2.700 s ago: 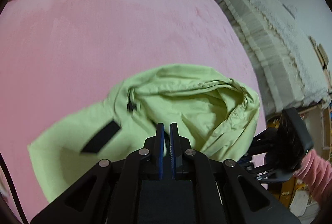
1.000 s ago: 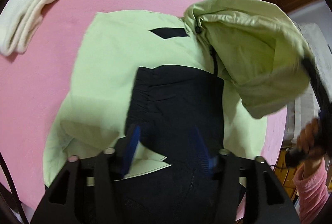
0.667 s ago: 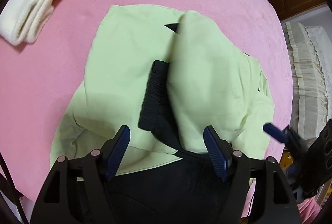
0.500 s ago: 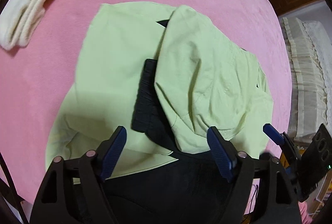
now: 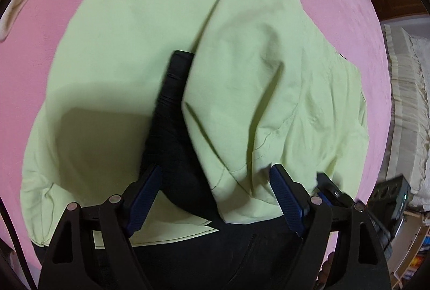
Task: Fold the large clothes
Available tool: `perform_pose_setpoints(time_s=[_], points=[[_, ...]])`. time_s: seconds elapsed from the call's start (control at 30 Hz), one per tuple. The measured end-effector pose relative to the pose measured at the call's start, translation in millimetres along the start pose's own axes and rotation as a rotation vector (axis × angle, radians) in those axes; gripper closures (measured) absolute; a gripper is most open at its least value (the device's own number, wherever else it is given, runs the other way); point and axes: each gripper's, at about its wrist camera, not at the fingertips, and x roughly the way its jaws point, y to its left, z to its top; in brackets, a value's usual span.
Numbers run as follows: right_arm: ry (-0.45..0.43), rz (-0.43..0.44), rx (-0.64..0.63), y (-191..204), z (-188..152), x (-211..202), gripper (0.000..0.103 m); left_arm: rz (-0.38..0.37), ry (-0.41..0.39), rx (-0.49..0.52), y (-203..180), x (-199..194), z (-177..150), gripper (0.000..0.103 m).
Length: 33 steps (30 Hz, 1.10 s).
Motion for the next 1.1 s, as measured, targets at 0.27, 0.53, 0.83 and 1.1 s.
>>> perform_pose_setpoints(time_s=[0.27, 0.53, 0.83, 1.1], points=[[-0.115, 0.067, -0.106, 12.0, 11.6, -45.2, 0.099, -0.019, 0.021, 0.067, -17.5, -4.2, -9.2, 0.023], [-0.095, -0.218, -0.117, -5.1, 25.2, -51.3, 0.094, 0.047, 0.037, 0.080, -20.3, 6.4, -7.5, 0.024], [-0.128, 0.082, -0.317, 60.2, -3.4, -40.3, 0.094, -0.057, -0.075, 0.274, -69.1, -14.4, -7.4, 0.041], [-0.086, -0.078, -0.217, 35.9, -4.1, 8.8, 0.095, 0.186, -0.063, 0.302, -66.6, 31.5, 9.6, 0.064]])
